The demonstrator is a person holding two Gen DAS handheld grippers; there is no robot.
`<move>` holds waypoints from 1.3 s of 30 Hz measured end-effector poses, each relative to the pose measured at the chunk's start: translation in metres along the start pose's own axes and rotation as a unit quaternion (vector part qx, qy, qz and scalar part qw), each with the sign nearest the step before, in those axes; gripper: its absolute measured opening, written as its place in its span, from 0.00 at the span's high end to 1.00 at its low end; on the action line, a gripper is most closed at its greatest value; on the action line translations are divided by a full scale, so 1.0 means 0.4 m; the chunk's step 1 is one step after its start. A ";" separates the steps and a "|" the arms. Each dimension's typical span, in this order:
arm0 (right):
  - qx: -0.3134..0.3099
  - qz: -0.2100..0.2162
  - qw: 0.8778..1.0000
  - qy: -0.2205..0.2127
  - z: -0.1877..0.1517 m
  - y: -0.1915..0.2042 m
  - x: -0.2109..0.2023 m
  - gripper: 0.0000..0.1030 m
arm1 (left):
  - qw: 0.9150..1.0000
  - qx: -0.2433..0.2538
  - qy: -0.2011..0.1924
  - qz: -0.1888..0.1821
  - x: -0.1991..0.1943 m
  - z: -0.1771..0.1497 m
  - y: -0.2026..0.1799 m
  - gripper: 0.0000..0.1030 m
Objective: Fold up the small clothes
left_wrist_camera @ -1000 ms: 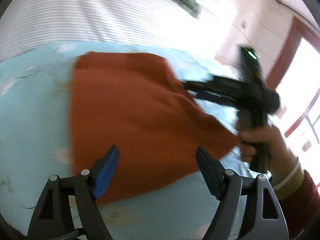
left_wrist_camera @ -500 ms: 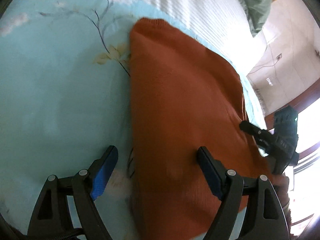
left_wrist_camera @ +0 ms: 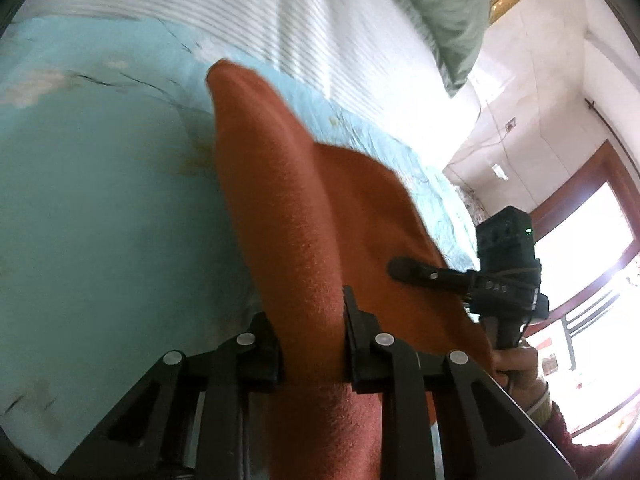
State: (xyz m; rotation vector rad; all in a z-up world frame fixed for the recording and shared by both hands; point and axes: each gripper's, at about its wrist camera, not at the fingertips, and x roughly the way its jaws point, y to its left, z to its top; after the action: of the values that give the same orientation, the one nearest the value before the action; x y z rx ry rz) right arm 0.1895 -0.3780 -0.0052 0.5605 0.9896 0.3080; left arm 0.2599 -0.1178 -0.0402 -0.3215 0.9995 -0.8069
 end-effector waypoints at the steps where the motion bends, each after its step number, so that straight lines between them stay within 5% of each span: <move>1: -0.007 0.013 1.000 0.007 -0.014 0.031 0.026 0.73 | 1.000 -0.004 -0.009 0.008 -0.051 -0.018 0.016 0.78; 11: -0.060 0.087 0.992 0.076 -0.119 0.272 0.266 0.73 | 0.993 -0.062 -0.060 0.084 -0.361 -0.158 0.173 0.78; 15: -0.064 0.059 0.993 0.085 -0.138 0.271 0.302 0.71 | 0.988 -0.093 -0.050 0.109 -0.371 -0.211 0.230 0.76; 21: -0.064 0.016 0.995 0.075 -0.137 0.259 0.270 0.50 | 0.981 -0.093 -0.039 0.167 -0.334 -0.236 0.234 0.59; 28: -0.088 -0.045 0.995 -0.004 -0.095 0.296 0.142 0.48 | 0.970 -0.062 -0.066 0.227 -0.405 -0.237 0.197 0.58; 39: -0.097 -0.043 0.994 0.039 -0.068 0.303 0.259 0.65 | 0.976 -0.016 -0.093 0.197 -0.473 -0.230 0.132 0.60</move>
State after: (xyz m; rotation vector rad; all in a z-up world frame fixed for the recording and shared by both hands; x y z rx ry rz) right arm 0.2212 -0.2199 -0.0195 0.3306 1.0424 0.3473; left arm 0.1517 0.0661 -0.0019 -0.2127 0.8631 -0.3931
